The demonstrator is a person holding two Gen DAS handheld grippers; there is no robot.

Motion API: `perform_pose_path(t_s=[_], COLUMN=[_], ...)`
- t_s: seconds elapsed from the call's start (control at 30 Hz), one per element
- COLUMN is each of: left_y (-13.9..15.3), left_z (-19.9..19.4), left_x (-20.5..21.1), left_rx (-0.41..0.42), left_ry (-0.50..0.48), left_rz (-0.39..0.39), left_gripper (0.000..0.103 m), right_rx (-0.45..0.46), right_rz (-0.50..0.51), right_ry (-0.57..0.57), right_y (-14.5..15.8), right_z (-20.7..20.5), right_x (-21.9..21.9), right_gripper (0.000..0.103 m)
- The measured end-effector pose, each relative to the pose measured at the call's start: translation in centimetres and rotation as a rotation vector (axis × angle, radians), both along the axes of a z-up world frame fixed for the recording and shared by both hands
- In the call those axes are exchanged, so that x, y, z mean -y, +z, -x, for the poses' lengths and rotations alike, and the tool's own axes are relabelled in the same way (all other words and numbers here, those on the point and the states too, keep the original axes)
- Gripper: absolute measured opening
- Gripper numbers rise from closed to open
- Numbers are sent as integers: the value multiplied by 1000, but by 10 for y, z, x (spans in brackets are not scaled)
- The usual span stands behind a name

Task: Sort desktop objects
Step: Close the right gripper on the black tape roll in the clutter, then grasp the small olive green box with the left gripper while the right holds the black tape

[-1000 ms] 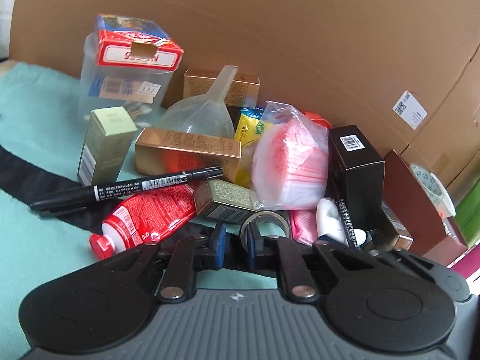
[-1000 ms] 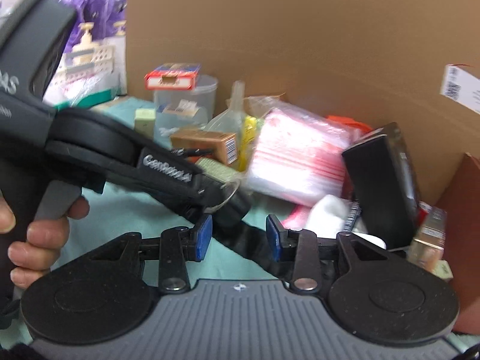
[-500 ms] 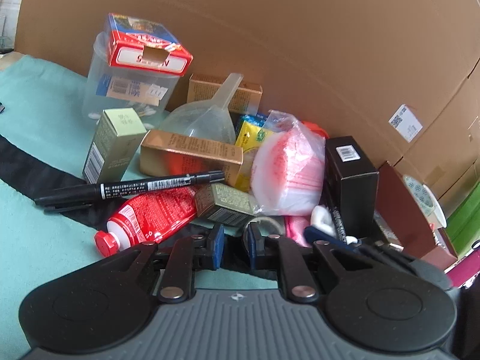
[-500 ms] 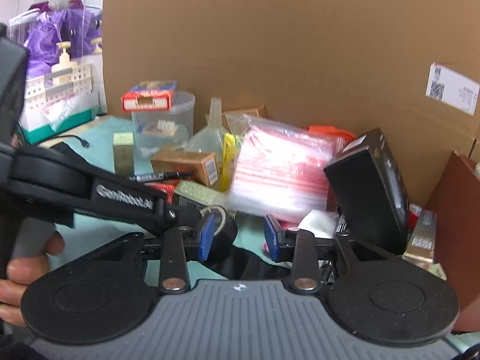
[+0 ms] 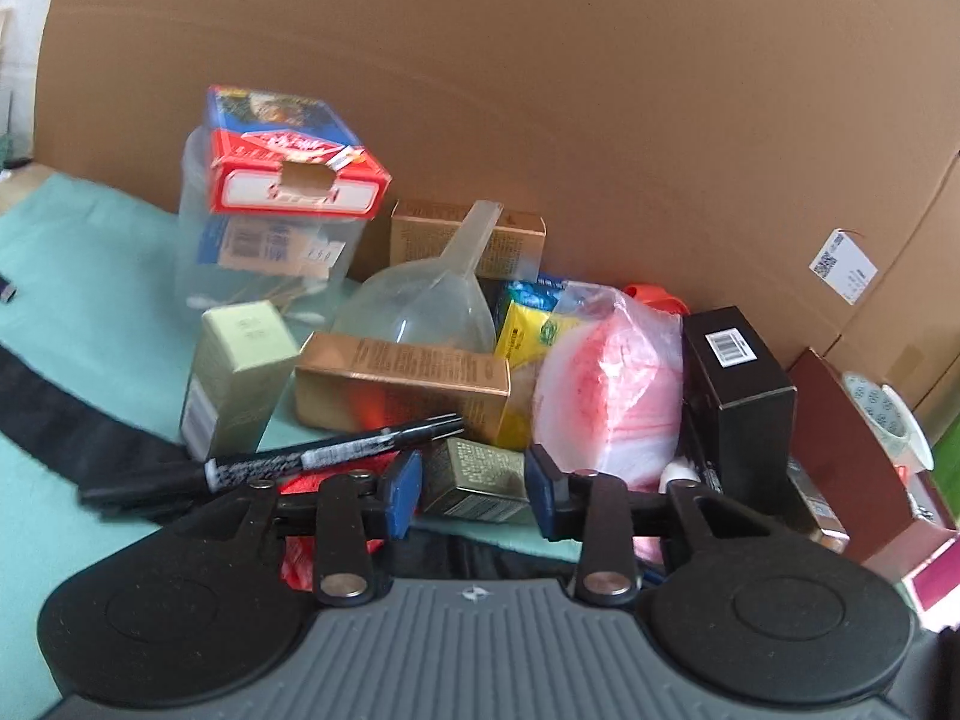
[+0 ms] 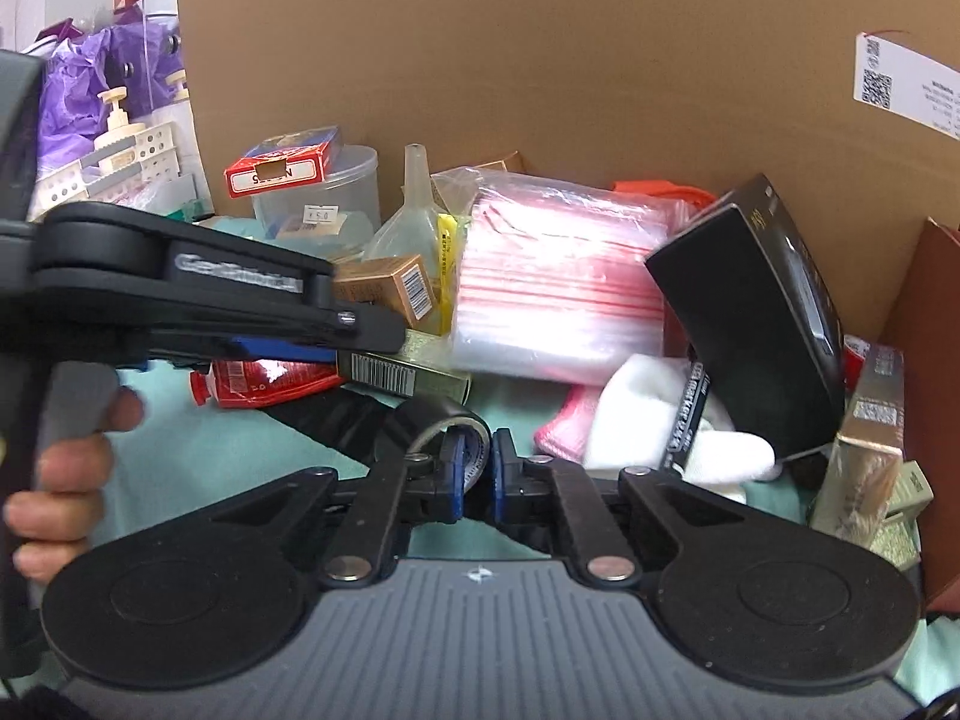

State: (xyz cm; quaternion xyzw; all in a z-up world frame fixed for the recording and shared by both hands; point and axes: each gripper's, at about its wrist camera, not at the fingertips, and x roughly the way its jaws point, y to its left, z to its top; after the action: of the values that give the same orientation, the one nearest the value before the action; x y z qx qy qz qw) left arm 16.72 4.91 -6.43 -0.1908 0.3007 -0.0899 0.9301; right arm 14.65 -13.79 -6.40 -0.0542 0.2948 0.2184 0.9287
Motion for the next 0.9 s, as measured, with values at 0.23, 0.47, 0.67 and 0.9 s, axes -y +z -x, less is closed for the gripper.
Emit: perform_pose_path(t_s=[0.23,0.47,0.67,0.9], left_y=[3,2,4,20], left_z=[-11,1,35,46], left_x=[8,7,15,26], left_rx=[-1,-16,-11,125], left_ry=[-34,-46,-104,-97], left_rz=[-19,-38,-52,-230], left_gripper=[57,24,15,42], right_rx=[17,33,41,37], right_rz=[-3,-11,3,15], right_ry=[9,9,17,8], right_y=[3,9,13,14], right_z=[8,19,33,47], right_x=[7,16,27,39], right_gripper=[4,4,4,4])
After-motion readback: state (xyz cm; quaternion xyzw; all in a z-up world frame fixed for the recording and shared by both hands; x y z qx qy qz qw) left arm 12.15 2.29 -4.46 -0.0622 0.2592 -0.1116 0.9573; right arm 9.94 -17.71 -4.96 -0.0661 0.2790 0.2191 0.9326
